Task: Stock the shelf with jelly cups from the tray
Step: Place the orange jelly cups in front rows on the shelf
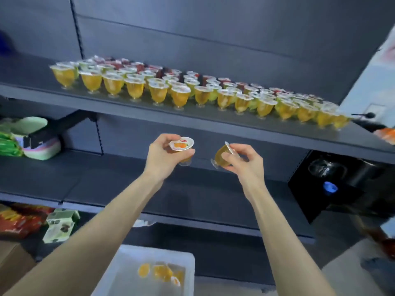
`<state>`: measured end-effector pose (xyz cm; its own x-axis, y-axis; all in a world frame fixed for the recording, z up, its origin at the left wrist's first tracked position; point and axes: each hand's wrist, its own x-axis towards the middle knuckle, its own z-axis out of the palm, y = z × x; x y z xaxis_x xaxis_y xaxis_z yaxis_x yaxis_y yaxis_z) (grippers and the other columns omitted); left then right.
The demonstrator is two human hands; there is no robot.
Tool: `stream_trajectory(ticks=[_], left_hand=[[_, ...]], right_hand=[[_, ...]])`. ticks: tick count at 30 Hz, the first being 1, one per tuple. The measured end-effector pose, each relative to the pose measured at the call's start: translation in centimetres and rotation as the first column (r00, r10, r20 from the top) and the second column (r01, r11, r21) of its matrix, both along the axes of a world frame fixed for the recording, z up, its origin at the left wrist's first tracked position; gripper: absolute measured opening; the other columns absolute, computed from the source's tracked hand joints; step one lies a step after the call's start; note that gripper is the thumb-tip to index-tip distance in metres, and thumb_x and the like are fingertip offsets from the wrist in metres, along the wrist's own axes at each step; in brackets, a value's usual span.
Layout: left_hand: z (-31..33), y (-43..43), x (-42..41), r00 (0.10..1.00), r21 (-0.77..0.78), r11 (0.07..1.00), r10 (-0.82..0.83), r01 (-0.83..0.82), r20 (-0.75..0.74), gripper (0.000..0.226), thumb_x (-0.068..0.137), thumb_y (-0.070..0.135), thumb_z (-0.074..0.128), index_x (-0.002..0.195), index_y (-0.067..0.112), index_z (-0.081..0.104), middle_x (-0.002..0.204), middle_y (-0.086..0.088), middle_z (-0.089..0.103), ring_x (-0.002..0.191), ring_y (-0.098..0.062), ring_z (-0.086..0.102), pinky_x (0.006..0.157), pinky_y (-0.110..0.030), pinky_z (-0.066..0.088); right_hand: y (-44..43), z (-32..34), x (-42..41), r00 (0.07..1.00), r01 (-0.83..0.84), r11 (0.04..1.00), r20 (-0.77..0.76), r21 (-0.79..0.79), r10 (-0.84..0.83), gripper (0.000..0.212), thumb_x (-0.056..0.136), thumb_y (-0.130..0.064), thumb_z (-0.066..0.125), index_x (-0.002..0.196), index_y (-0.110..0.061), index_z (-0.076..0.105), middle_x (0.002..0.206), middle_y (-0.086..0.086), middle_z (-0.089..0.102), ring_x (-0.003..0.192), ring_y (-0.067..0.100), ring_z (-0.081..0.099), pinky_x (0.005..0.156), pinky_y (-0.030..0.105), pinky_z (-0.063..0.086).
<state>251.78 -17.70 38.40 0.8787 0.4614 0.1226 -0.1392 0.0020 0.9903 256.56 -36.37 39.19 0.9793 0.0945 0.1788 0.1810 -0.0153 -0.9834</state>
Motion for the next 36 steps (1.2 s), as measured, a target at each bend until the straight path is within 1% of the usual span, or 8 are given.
stream_trajectory(ticks=[3,9,12,16,21,27,32,36], left_hand=[[3.4,-0.2,1.9,0.996,0.072,0.996,-0.056,0.050,0.075,0.044,0.065,0.009,0.084,0.102,0.016,0.061,0.098,0.003,0.066,0.087,-0.010,0.064,0.061,-0.010,0.048],[7.5,-0.8,5.9,0.986,0.302,0.953,-0.057,0.007,0.158,0.036,0.068,0.020,0.083,0.097,0.023,0.063,0.100,0.007,0.067,0.092,-0.010,0.062,0.069,-0.011,0.047],[8.2,-1.1,8.1,0.987,0.394,0.916,0.007,-0.072,0.163,0.036,0.072,0.022,0.081,0.103,0.019,0.062,0.099,0.006,0.063,0.087,-0.008,0.055,0.060,-0.002,0.041],[8.1,-0.9,10.8,0.986,0.465,0.873,0.088,-0.145,0.143,0.038,0.075,0.024,0.078,0.108,0.016,0.061,0.098,0.003,0.060,0.086,-0.011,0.052,0.056,-0.004,0.039],[7.3,-0.7,13.6,0.984,0.519,0.837,0.133,-0.177,0.120,0.039,0.078,0.024,0.076,0.112,0.014,0.060,0.105,0.000,0.062,0.090,-0.011,0.053,0.060,-0.006,0.039],[5.9,-0.5,15.6,0.976,0.574,0.792,0.127,-0.207,0.176,0.042,0.082,0.025,0.071,0.120,0.014,0.059,0.120,-0.004,0.063,0.102,-0.017,0.060,0.087,-0.030,0.053],[4.5,-0.2,16.4,0.976,0.706,0.680,0.068,-0.199,0.209,0.049,0.086,0.022,0.067,0.132,0.021,0.051,0.120,-0.006,0.061,0.096,-0.017,0.061,0.085,-0.037,0.055],[4.4,-0.1,16.7,0.978,0.693,0.695,0.074,-0.192,0.197,0.048,0.085,0.025,0.068,0.130,0.022,0.052,0.121,-0.006,0.057,0.097,-0.018,0.060,0.083,-0.034,0.056]], right_hand=[[-0.2,3.2,2.0,0.992,0.057,0.997,0.115,-0.050,-0.051,0.022,0.078,-0.006,0.073,0.096,-0.017,0.068,0.107,0.005,0.063,0.088,0.012,0.066,0.081,0.037,0.058],[-0.2,7.1,5.8,0.932,0.197,0.953,0.345,-0.228,-0.110,0.026,0.078,-0.009,0.073,0.098,-0.024,0.068,0.120,-0.002,0.048,0.102,-0.002,0.049,0.075,-0.002,0.037],[0.0,7.6,8.2,0.915,0.220,0.921,0.395,-0.323,-0.080,0.024,0.081,-0.009,0.072,0.098,-0.024,0.068,0.118,-0.005,0.047,0.104,0.003,0.046,0.072,-0.005,0.032],[0.8,7.3,11.4,0.883,0.206,0.877,0.470,-0.434,0.026,0.022,0.084,-0.006,0.069,0.102,-0.017,0.068,0.117,-0.004,0.046,0.108,0.006,0.043,0.077,-0.003,0.033],[2.2,6.0,15.0,0.835,0.210,0.850,0.540,-0.483,0.101,0.023,0.085,-0.007,0.068,0.106,-0.017,0.066,0.116,-0.005,0.048,0.097,-0.003,0.044,0.085,0.015,0.045],[2.7,4.2,17.0,0.769,0.210,0.854,0.620,-0.475,0.156,0.027,0.089,-0.009,0.064,0.114,-0.017,0.061,0.124,-0.002,0.048,0.109,0.002,0.044,0.086,0.026,0.053],[2.8,3.7,17.3,0.768,0.194,0.852,0.615,-0.486,0.177,0.031,0.088,-0.008,0.063,0.117,-0.017,0.057,0.129,-0.001,0.044,0.115,0.008,0.046,0.088,0.033,0.055],[3.0,3.5,17.5,0.767,0.220,0.849,0.623,-0.480,0.154,0.031,0.087,-0.009,0.065,0.117,-0.017,0.057,0.129,0.000,0.044,0.118,0.014,0.048,0.088,0.038,0.055]])
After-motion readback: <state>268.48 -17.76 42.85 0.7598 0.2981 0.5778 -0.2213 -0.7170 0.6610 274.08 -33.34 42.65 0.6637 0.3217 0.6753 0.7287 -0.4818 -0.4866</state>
